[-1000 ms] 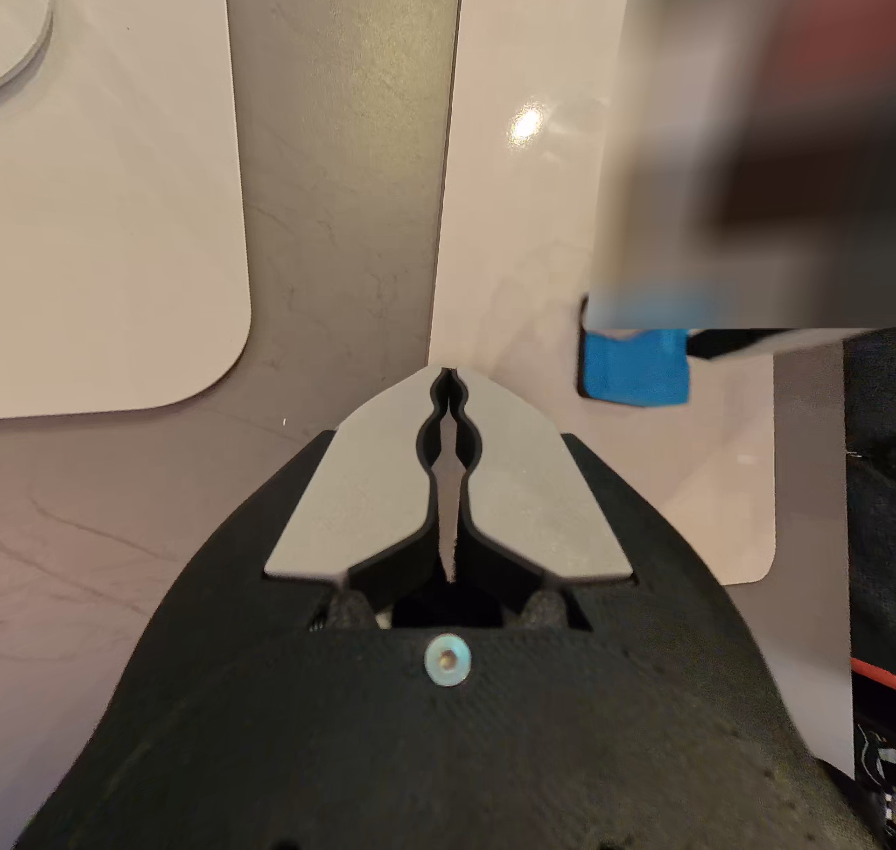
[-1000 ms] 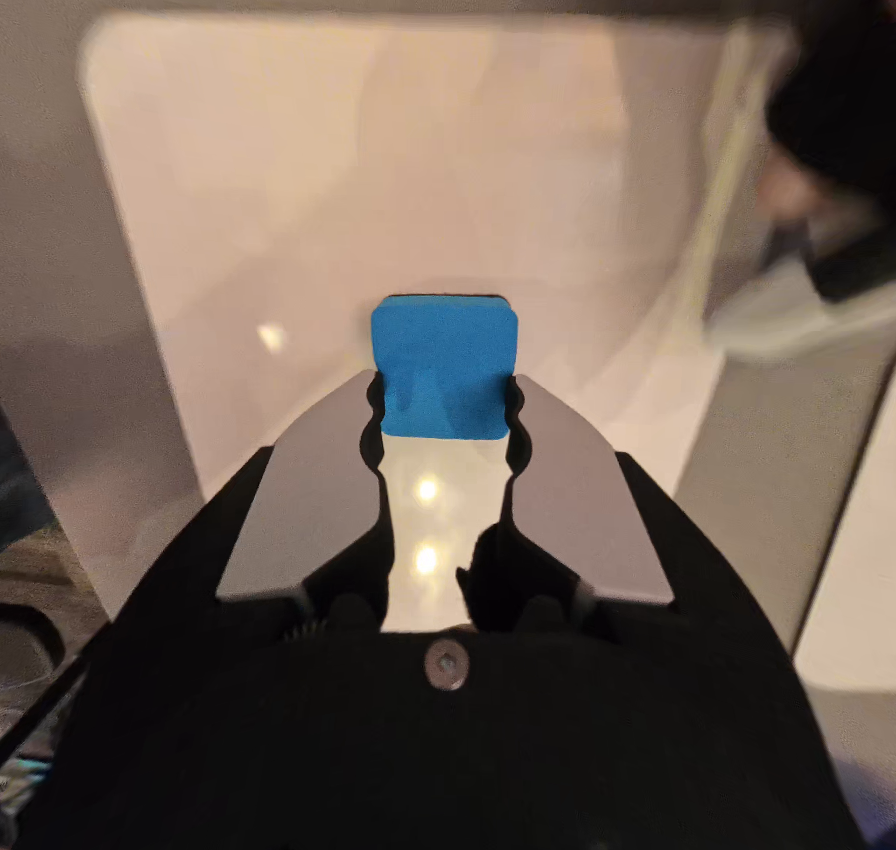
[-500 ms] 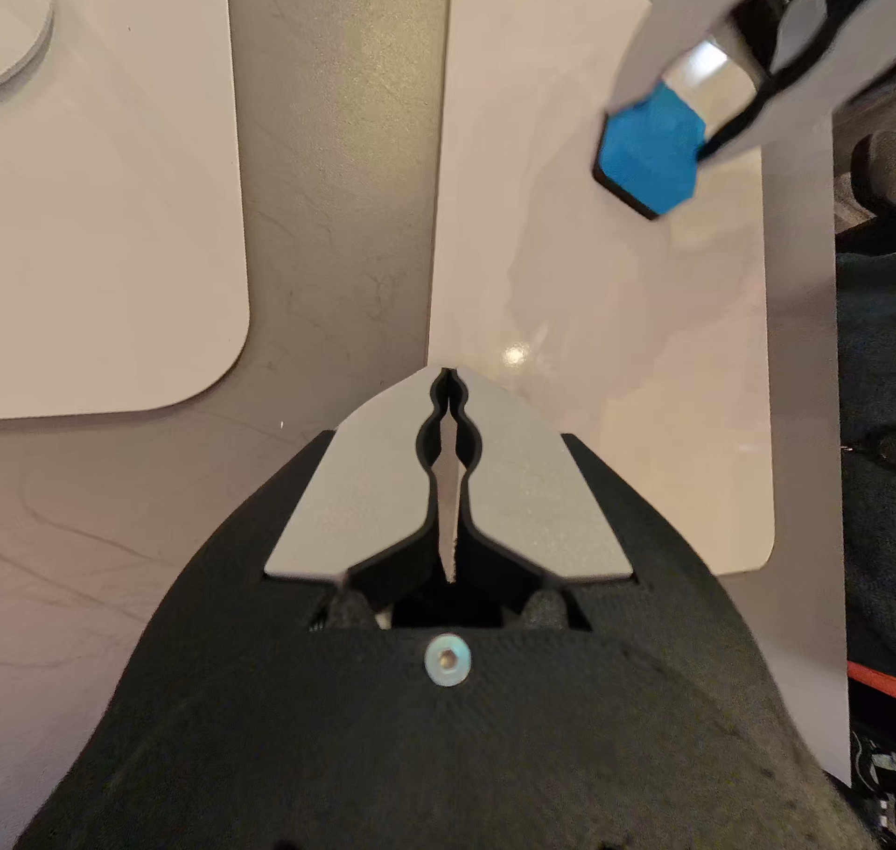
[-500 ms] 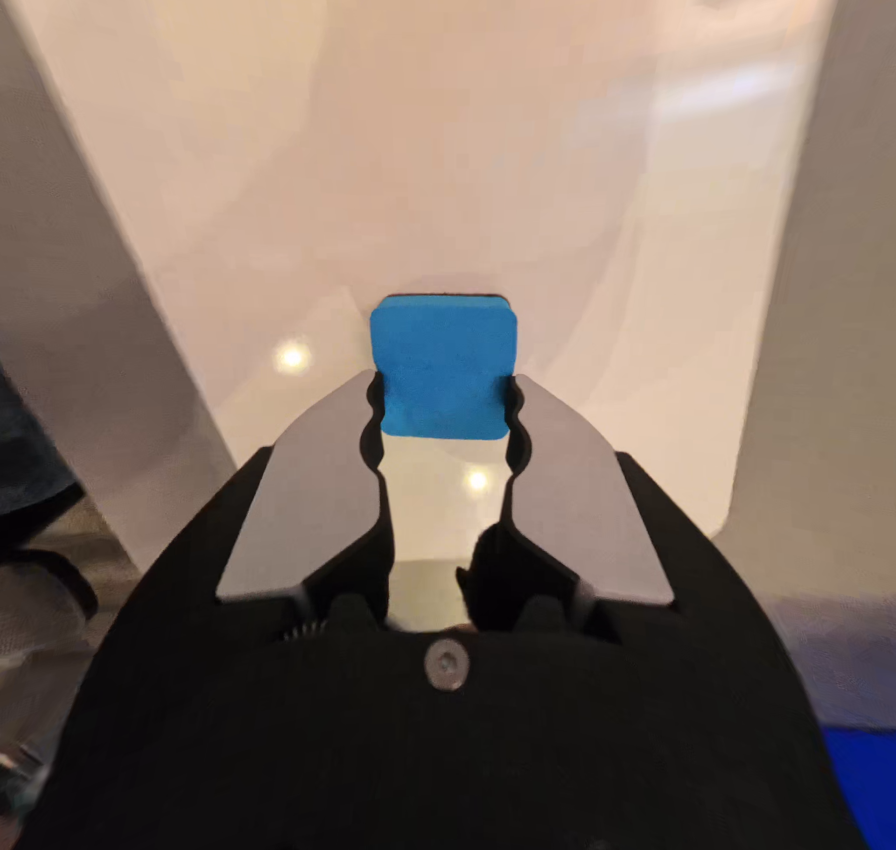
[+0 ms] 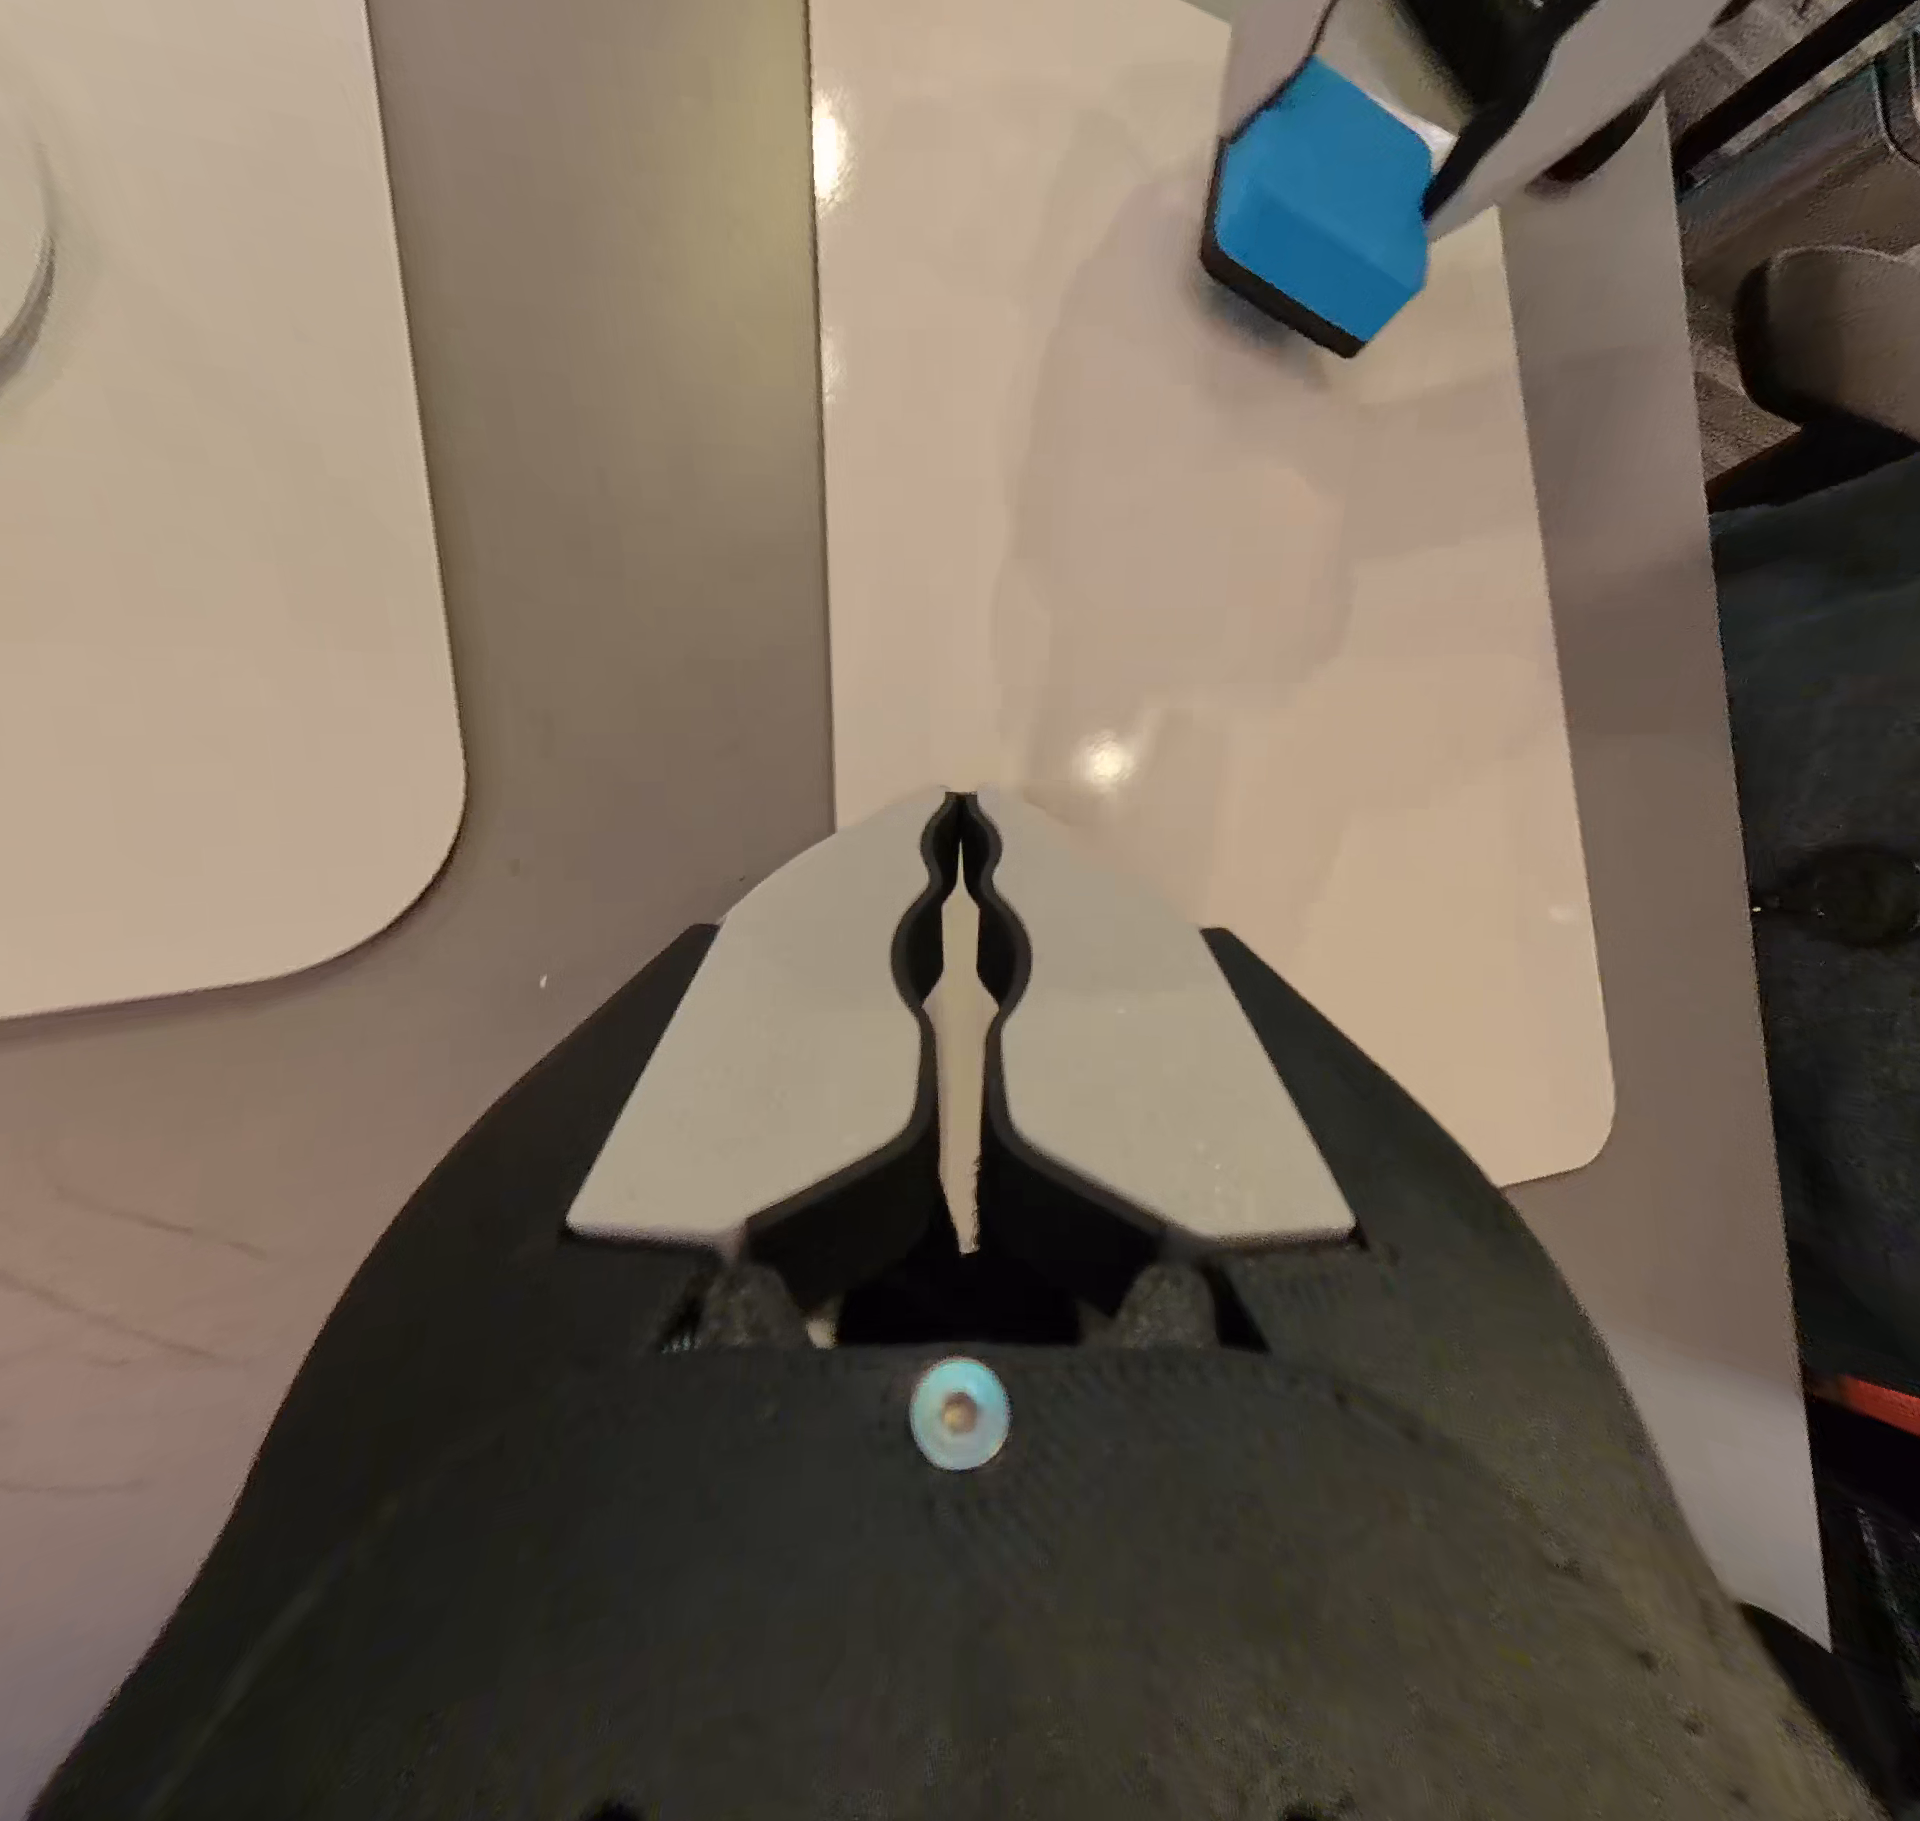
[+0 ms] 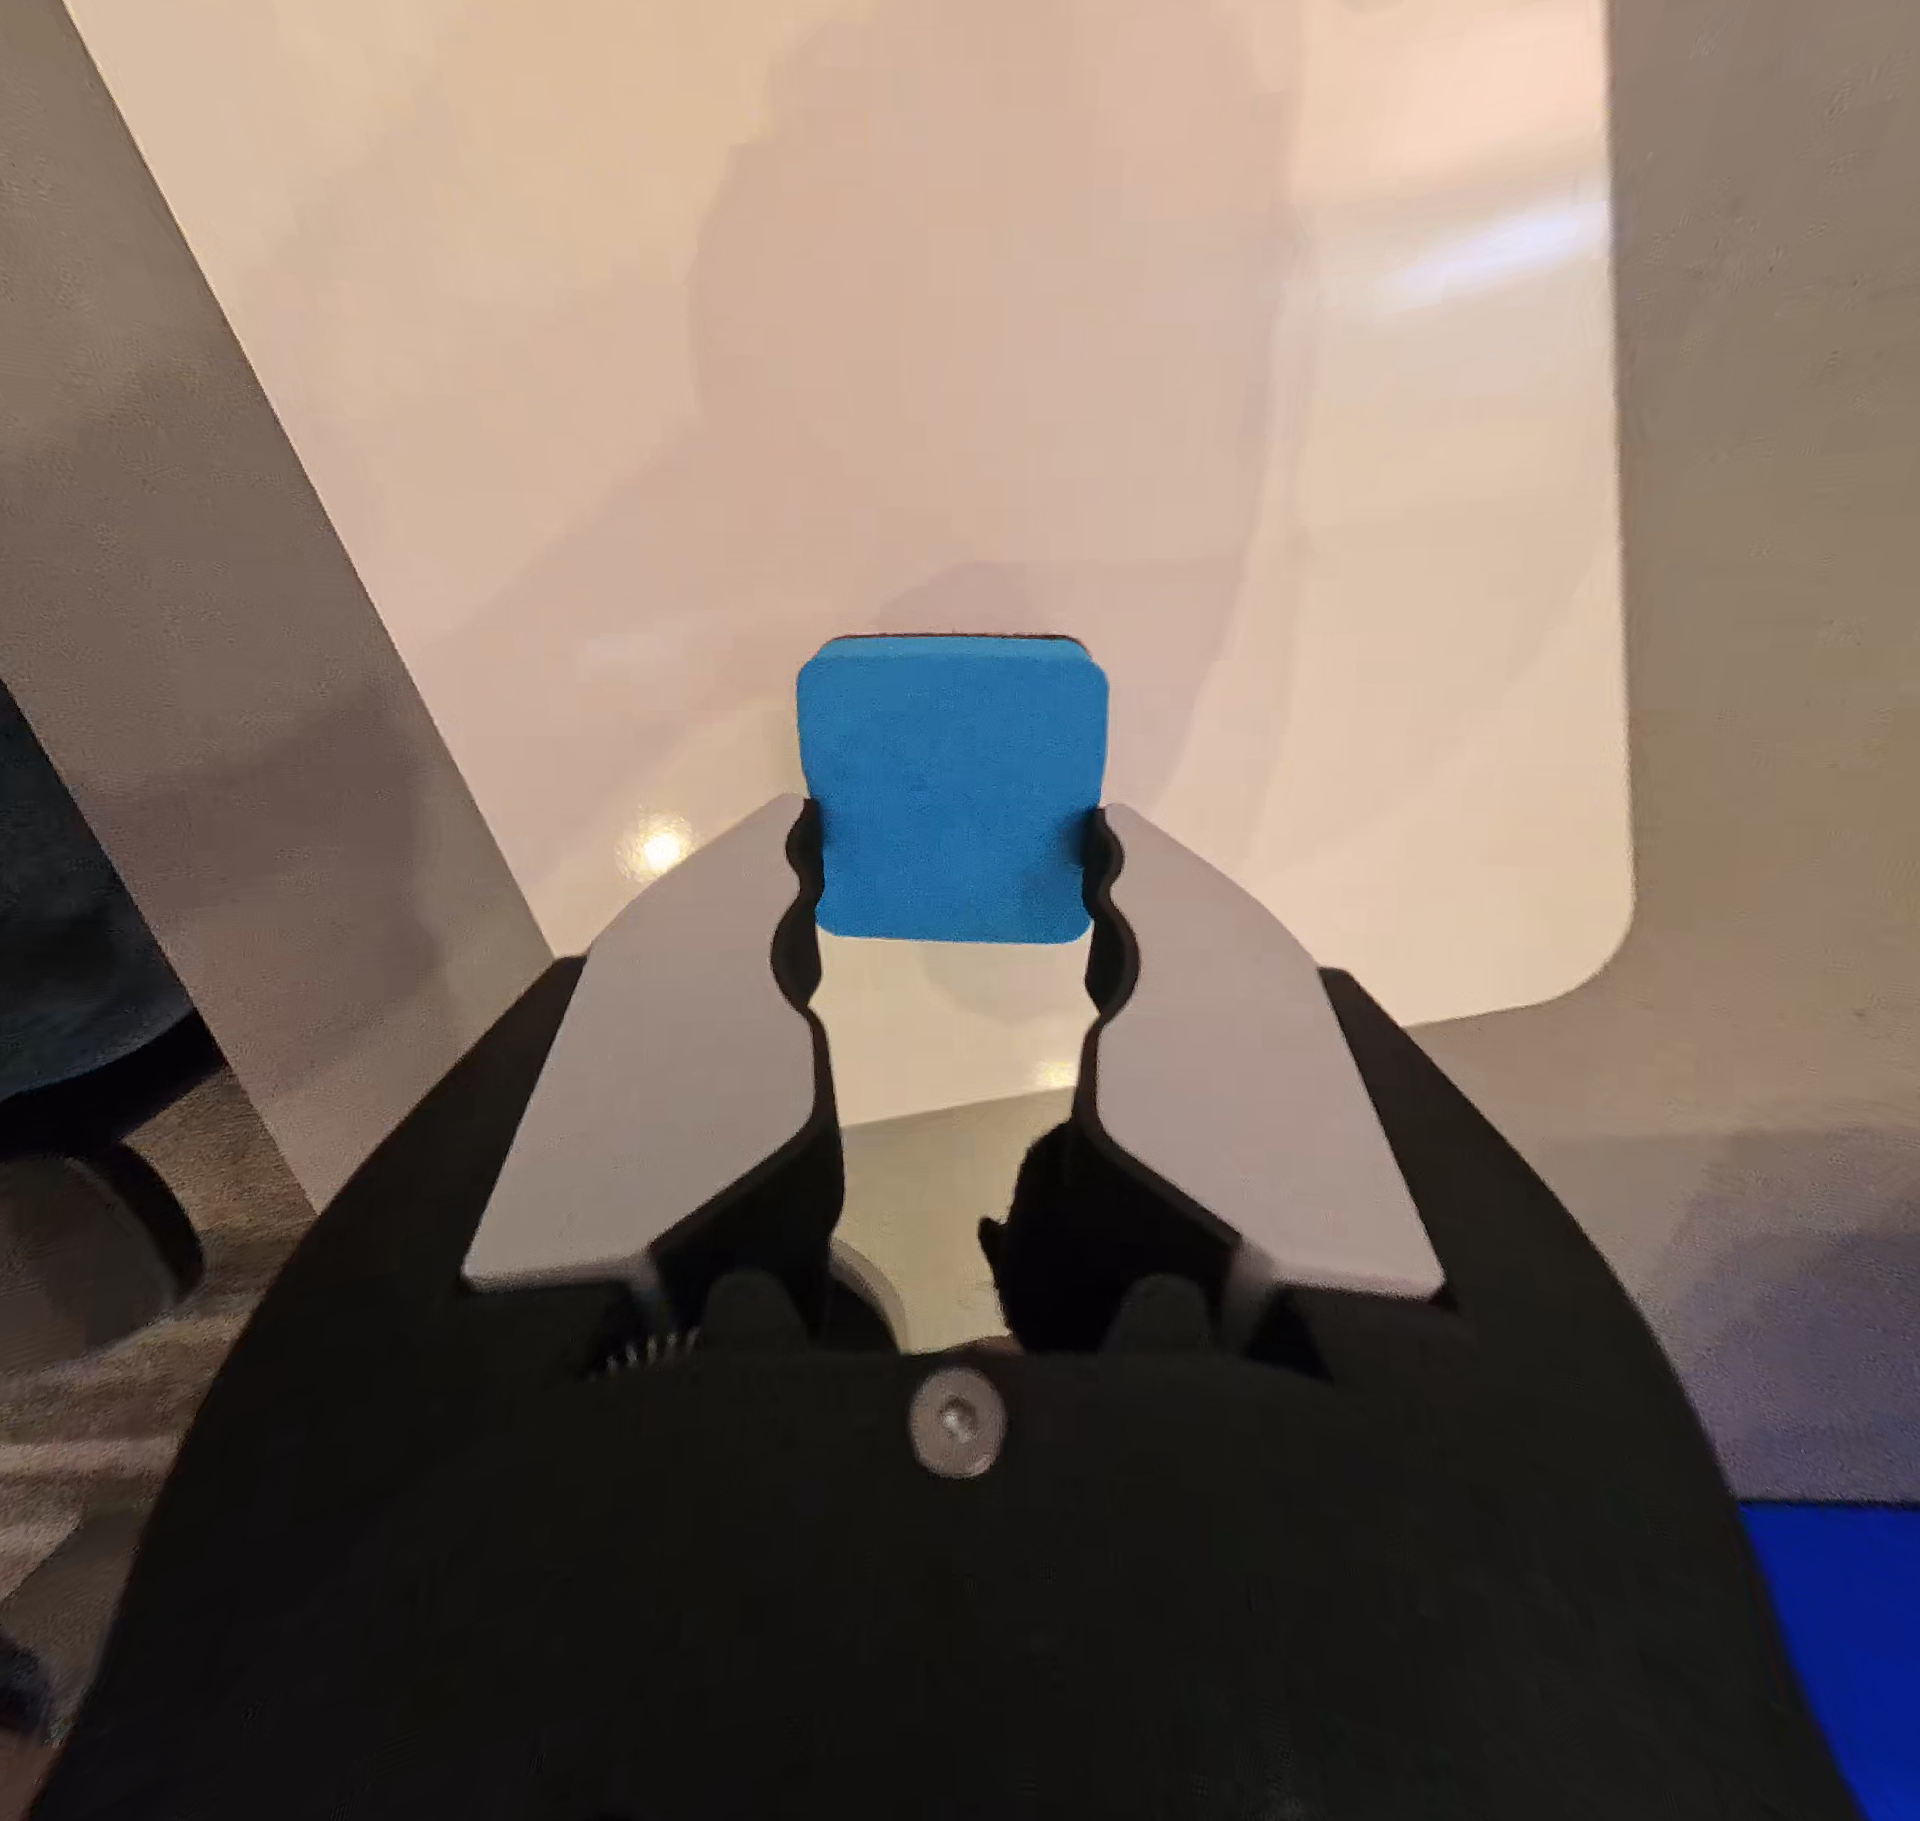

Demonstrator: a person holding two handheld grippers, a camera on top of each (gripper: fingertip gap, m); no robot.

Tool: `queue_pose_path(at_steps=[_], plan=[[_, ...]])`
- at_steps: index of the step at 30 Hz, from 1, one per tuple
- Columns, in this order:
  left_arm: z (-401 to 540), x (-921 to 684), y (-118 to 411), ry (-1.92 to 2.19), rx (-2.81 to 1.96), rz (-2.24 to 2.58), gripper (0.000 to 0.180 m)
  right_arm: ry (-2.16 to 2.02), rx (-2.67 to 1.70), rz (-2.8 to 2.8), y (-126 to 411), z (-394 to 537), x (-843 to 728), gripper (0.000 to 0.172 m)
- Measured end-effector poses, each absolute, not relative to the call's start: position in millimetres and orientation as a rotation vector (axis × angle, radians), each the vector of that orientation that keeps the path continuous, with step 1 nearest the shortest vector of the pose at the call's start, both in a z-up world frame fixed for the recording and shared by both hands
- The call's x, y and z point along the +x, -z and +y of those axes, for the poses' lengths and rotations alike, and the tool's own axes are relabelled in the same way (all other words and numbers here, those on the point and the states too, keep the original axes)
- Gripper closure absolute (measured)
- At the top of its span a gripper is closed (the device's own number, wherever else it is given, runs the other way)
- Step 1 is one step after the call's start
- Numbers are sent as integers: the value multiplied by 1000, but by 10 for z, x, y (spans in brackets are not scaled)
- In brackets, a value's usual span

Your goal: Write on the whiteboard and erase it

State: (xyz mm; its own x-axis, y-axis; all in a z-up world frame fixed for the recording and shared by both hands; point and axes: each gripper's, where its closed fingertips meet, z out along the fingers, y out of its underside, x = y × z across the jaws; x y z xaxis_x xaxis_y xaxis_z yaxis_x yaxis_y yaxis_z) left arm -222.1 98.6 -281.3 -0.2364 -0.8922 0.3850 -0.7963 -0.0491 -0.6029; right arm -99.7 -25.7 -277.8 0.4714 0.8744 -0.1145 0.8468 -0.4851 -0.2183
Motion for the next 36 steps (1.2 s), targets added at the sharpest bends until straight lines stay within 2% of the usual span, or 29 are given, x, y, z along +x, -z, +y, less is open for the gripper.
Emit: queue_pose_path(at_steps=[9, 12, 18, 21, 27, 36], plan=[[767, -2206, 2966, 1081, -1846, 2214, 180, -244, -2524, -1474, 2757, -130, -805, 122], [756, -2214, 2967, 1098, -1841, 2219, 180, -268, -2465, -1294, 2421, -25, -581, 122], [753, -2214, 2969, 1116, -1846, 2217, 180, -6, -2416, -662, 1522, 385, 733, 122], [751, -2212, 2969, 1124, -1848, 2215, 180, 171, -2447, -333, 1365, 483, 1647, 122], [737, -2205, 2968, 1180, -1856, 2204, 180, 308, -2585, 84, 1831, 503, 2746, 122], [698, -2213, 2966, 1195, -1849, 2223, 180, 409, -2727, 265, 2503, 523, 3182, 121]])
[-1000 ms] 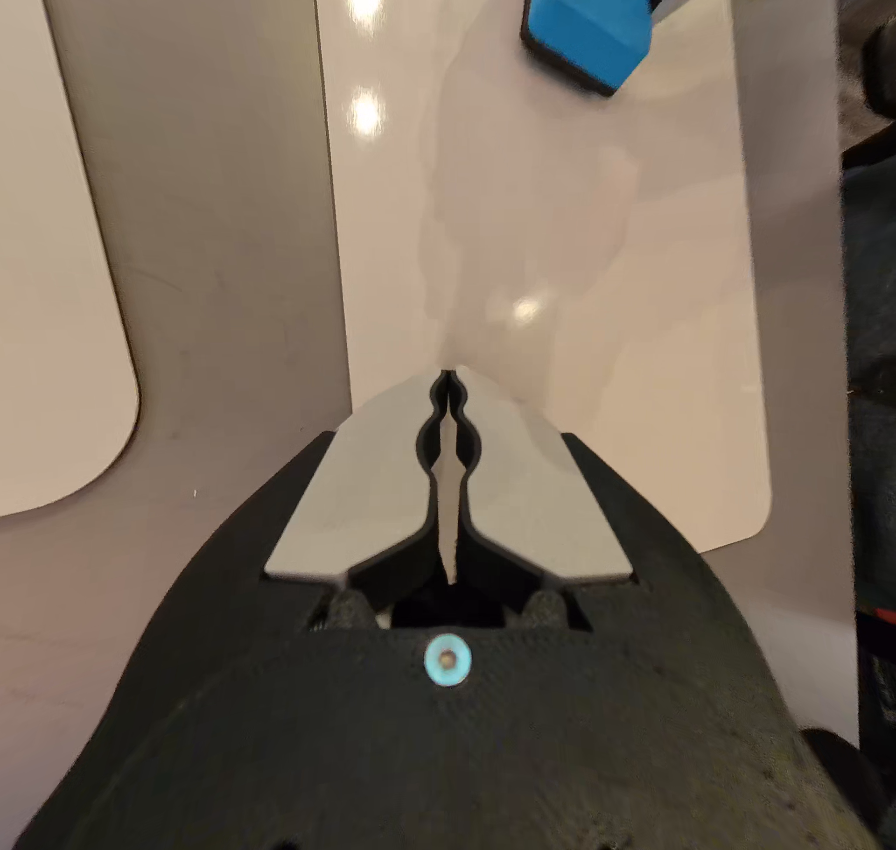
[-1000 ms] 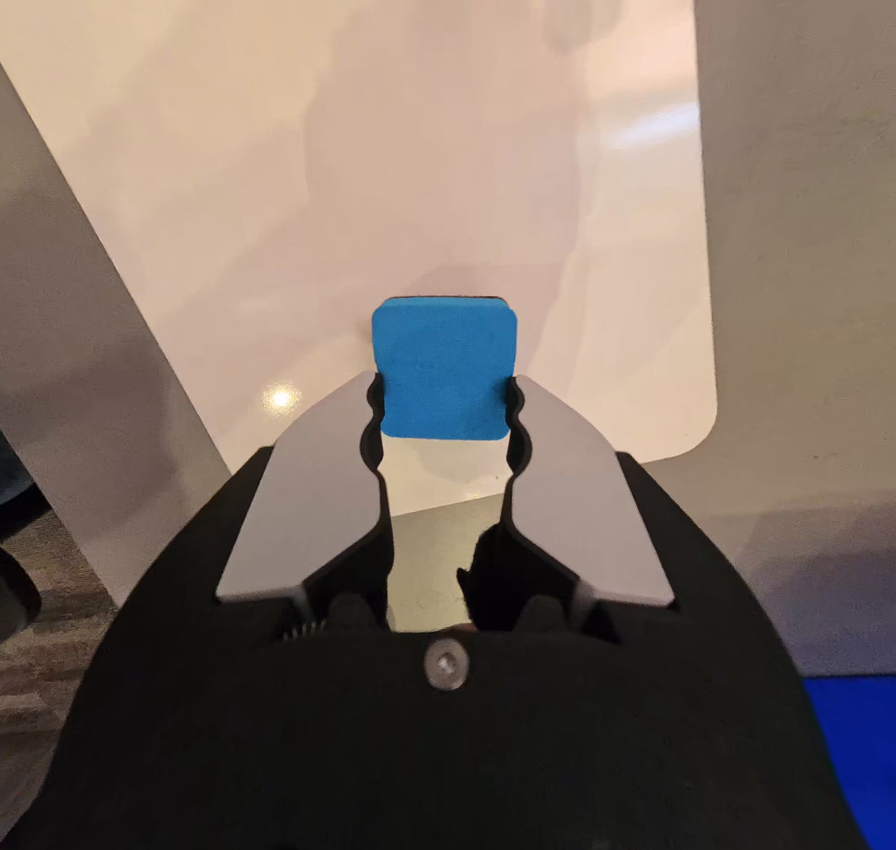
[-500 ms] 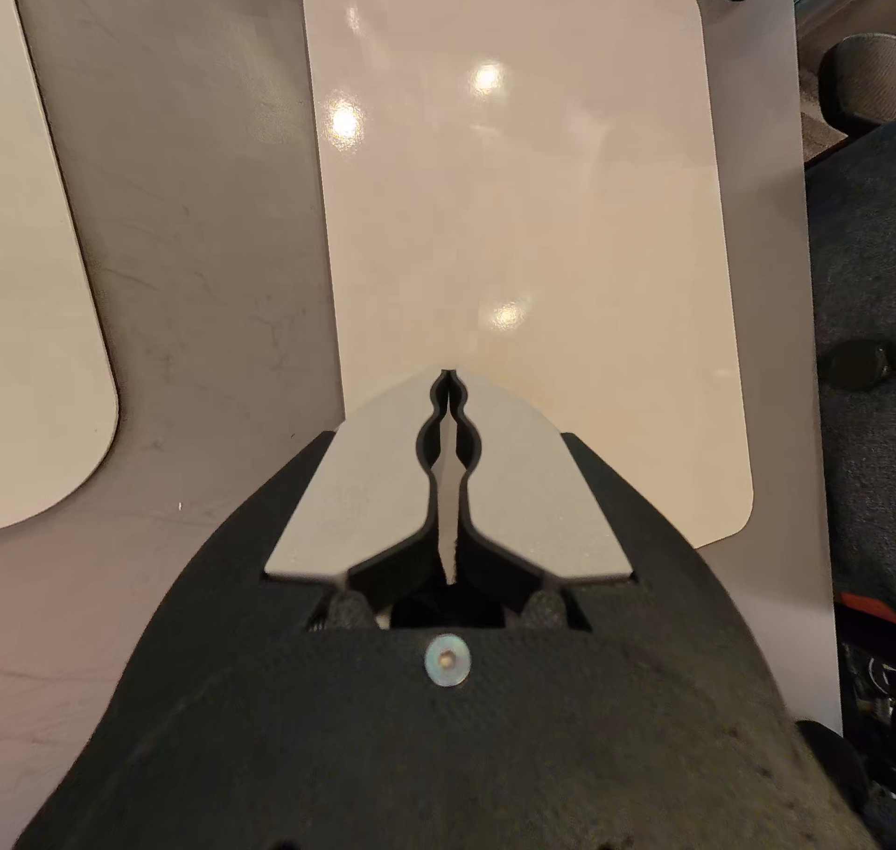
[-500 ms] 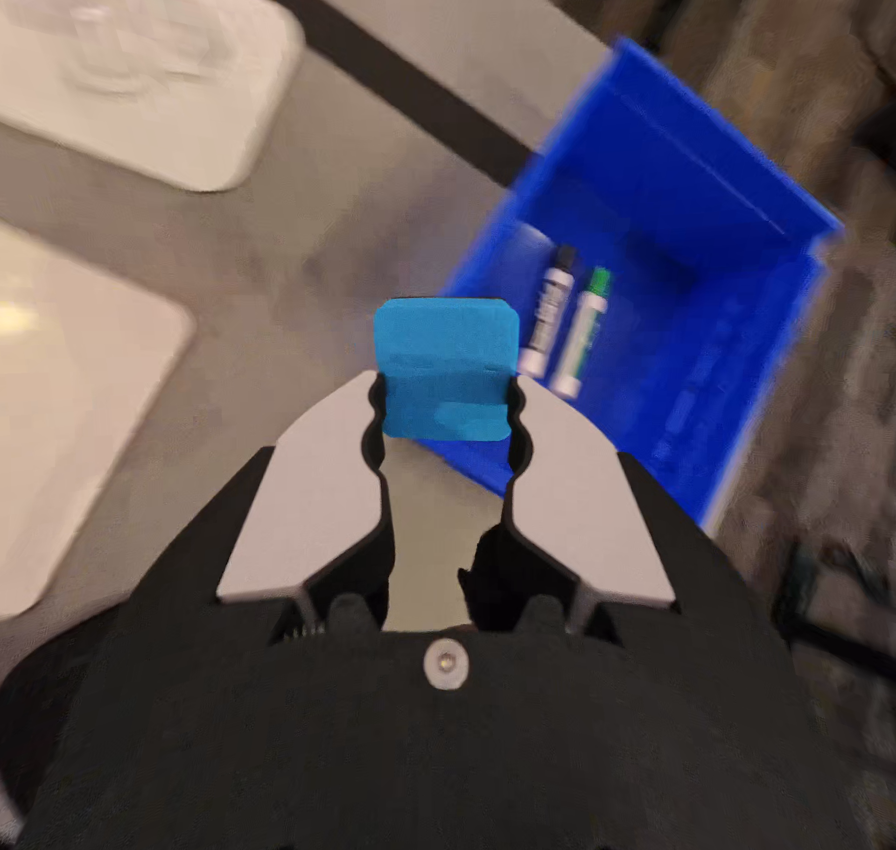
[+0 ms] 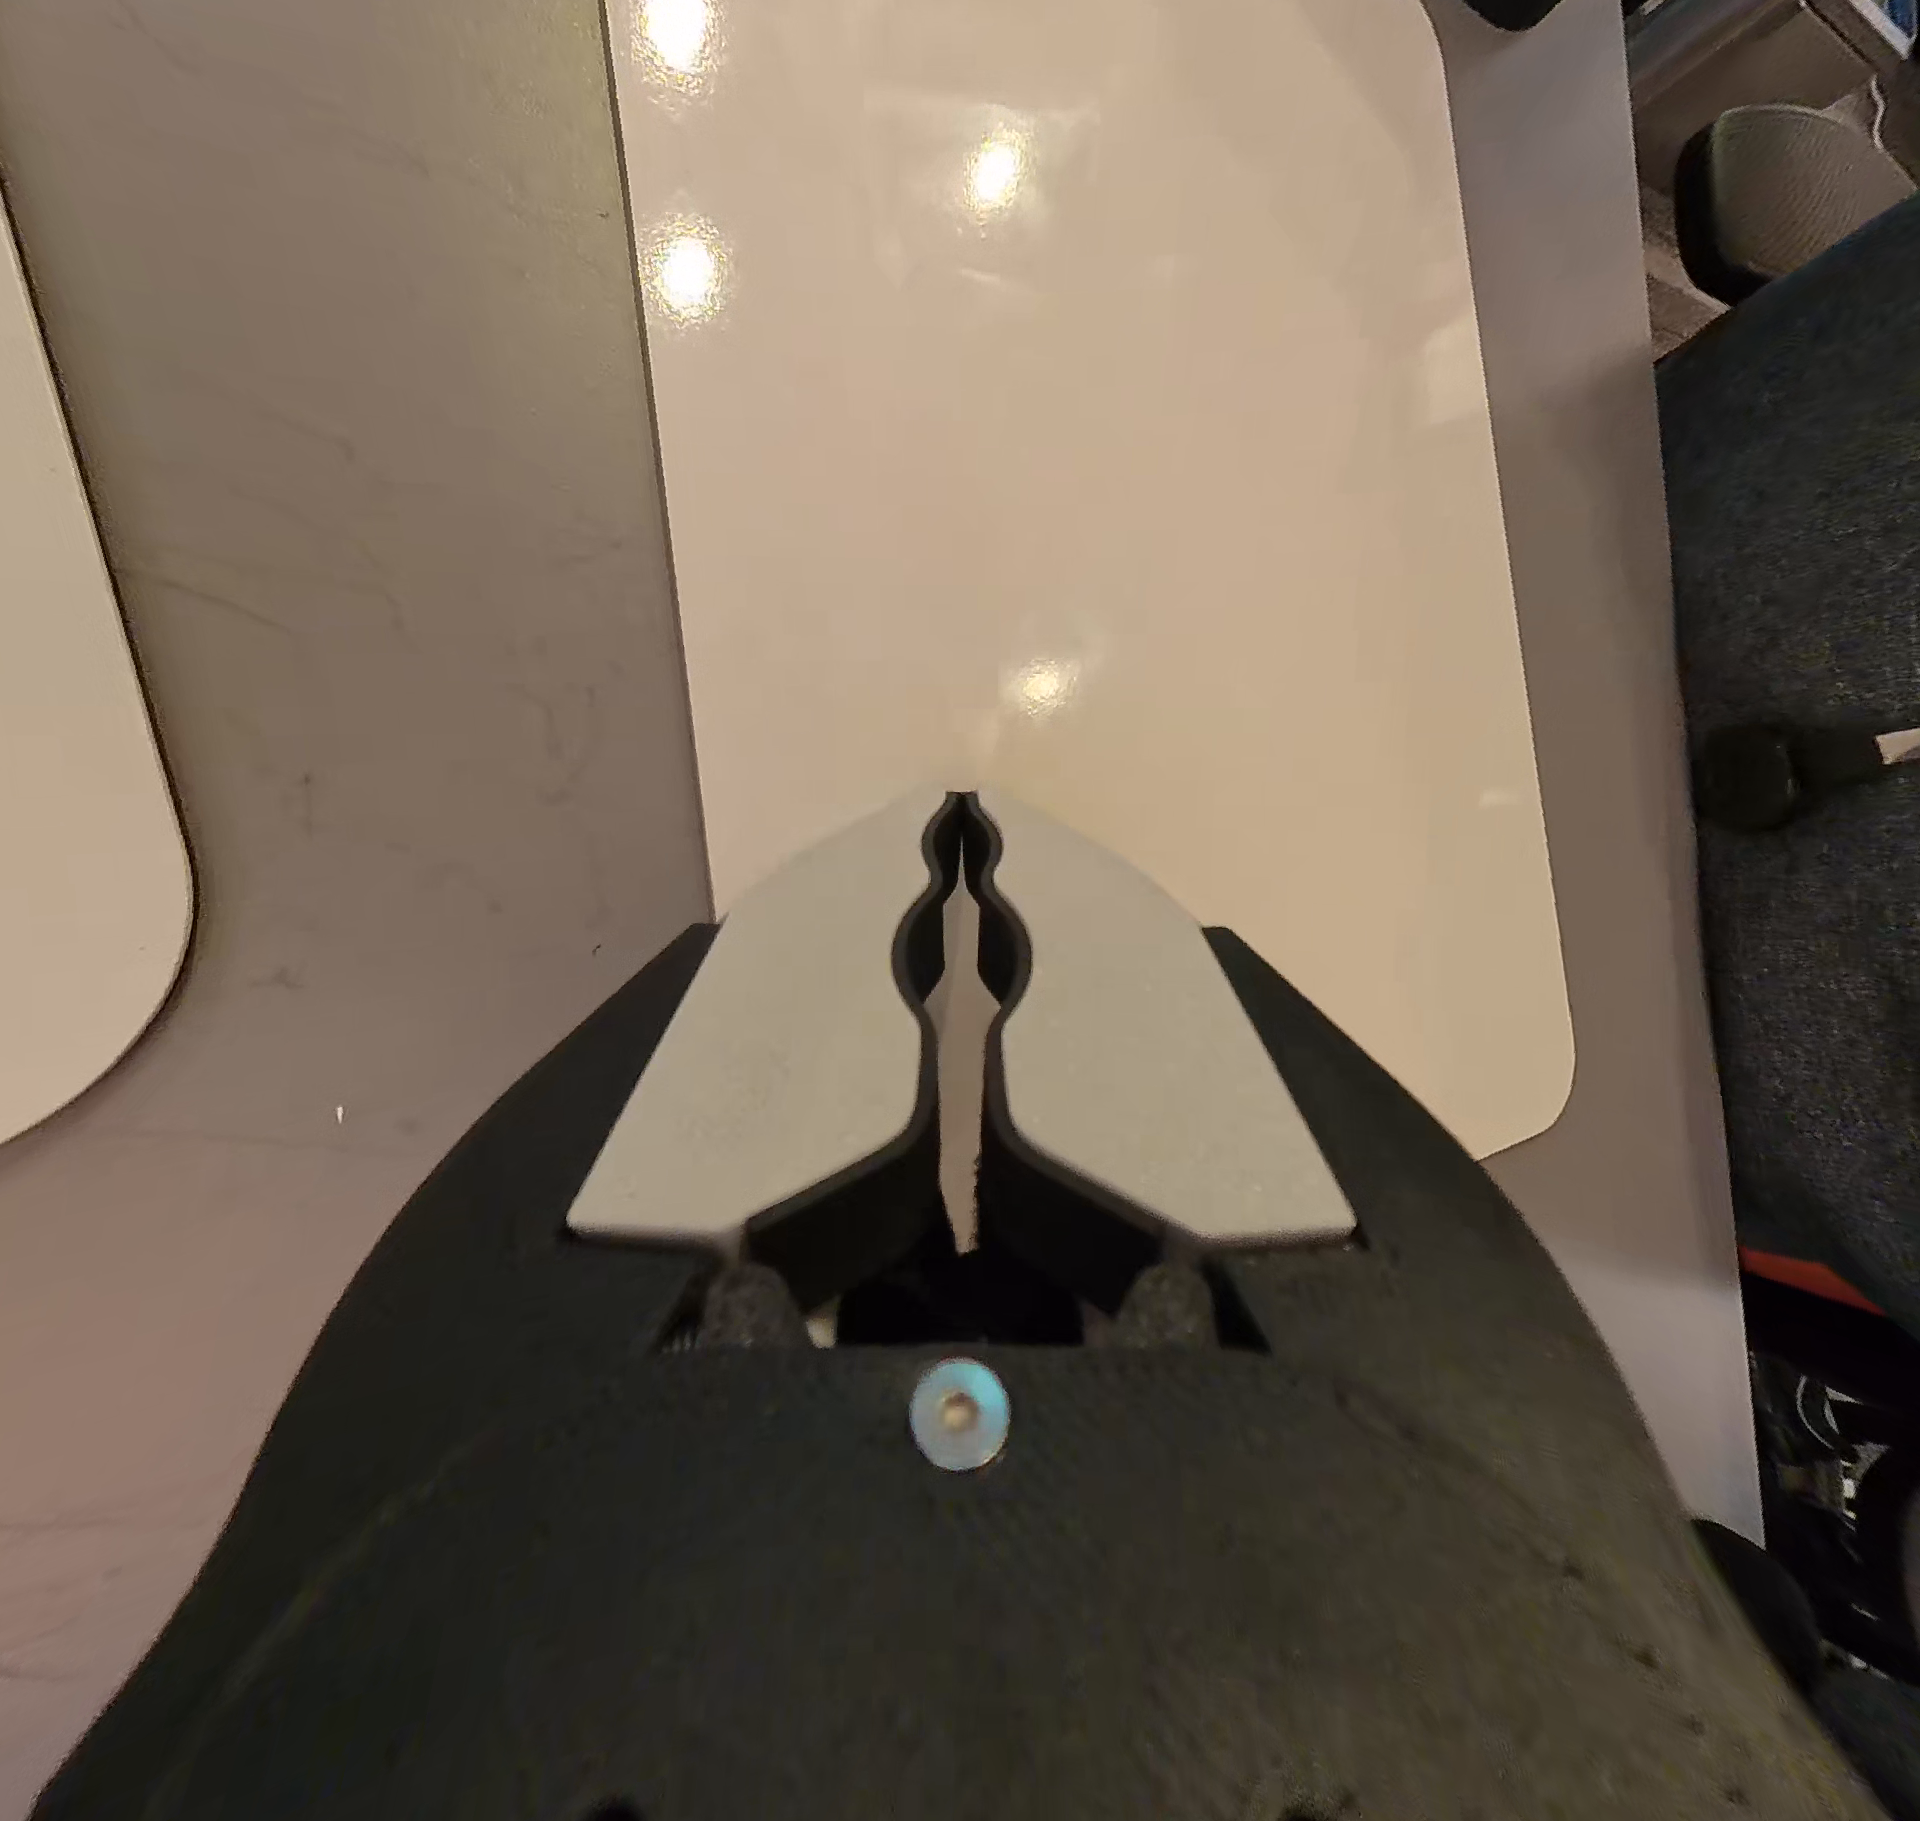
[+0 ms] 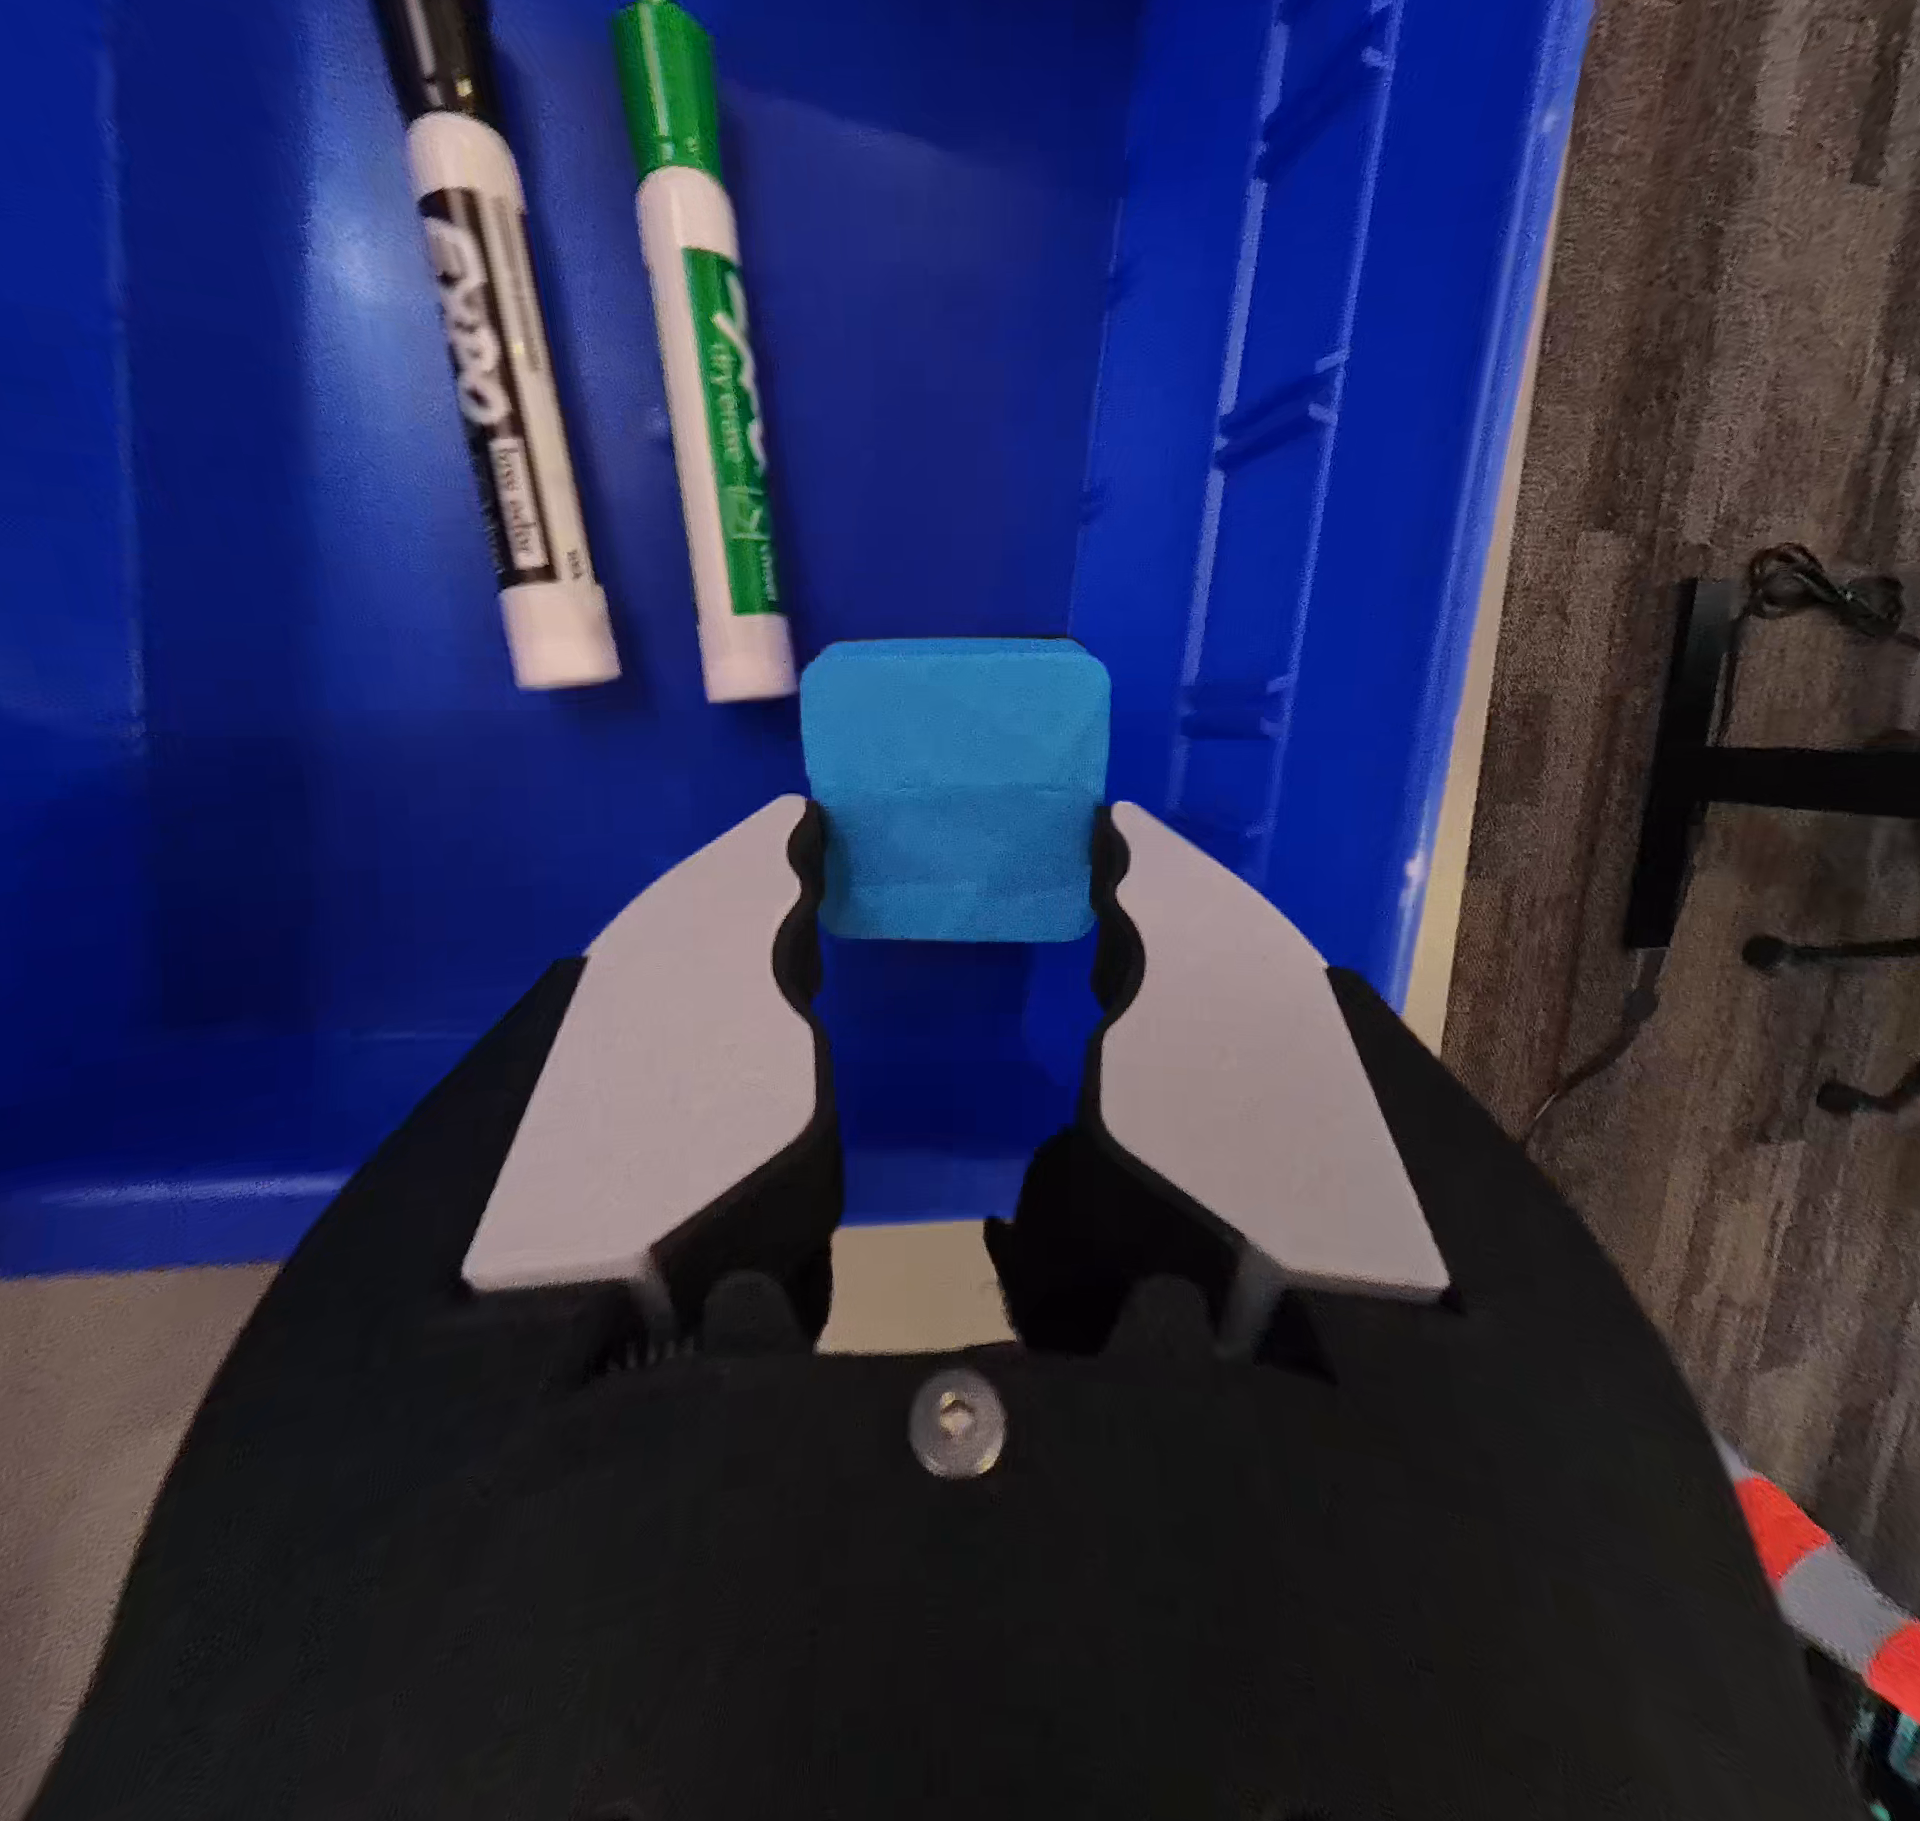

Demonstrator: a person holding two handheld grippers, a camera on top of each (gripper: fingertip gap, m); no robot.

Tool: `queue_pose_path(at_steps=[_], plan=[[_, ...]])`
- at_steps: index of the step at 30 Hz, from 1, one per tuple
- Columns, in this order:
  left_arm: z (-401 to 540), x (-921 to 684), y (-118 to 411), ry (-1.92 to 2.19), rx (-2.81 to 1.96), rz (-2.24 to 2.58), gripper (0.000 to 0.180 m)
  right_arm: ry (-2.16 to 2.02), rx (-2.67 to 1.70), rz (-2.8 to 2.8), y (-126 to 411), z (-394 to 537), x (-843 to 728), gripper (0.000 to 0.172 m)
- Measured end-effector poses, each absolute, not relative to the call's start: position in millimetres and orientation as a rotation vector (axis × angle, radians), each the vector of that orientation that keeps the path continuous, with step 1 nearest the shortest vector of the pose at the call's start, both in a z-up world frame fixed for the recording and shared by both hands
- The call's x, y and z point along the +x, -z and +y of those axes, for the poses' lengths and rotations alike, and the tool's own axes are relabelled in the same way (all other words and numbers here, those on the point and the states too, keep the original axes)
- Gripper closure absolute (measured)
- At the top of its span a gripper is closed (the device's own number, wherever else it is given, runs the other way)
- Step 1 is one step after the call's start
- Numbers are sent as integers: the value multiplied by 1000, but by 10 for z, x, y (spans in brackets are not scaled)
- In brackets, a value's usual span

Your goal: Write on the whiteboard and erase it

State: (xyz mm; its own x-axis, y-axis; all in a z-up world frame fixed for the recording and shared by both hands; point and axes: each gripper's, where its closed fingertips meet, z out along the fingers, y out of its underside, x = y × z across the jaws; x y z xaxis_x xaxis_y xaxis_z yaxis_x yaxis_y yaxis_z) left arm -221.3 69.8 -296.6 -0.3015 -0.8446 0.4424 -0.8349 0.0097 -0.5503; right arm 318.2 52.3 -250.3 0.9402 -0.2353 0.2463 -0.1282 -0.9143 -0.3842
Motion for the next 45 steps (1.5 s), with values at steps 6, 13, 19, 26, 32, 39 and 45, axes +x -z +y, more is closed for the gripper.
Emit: queue_pose_path(at_steps=[6, 13, 19, 26, 32, 39, 45], plan=[[681, -2216, 2964, 1209, -1850, 2231, 180, 411, -2738, 244, 2511, 503, 3152, 107], [737, -2192, 2892, 1114, -1822, 2230, 175, 430, -2572, -19, 1922, 459, 2627, 104], [895, -2214, 2590, 1024, -1812, 2112, 173, 50, -2415, -671, 1898, 558, 857, 103], [976, -2463, 2619, 917, -1910, 2004, 173, -238, -2366, -1083, 2643, 722, -388, 110], [1020, -2549, 2723, 930, -1916, 1951, 172, -374, -2373, -1178, 2923, 890, -487, 118], [1018, -2441, 2700, 982, -1834, 1920, 173, -473, -2308, -1178, 2969, 830, -519, 122], [1019, -2413, 2683, 953, -1795, 1913, 173, -540, -2298, -1179, 2961, 684, -552, 129]])
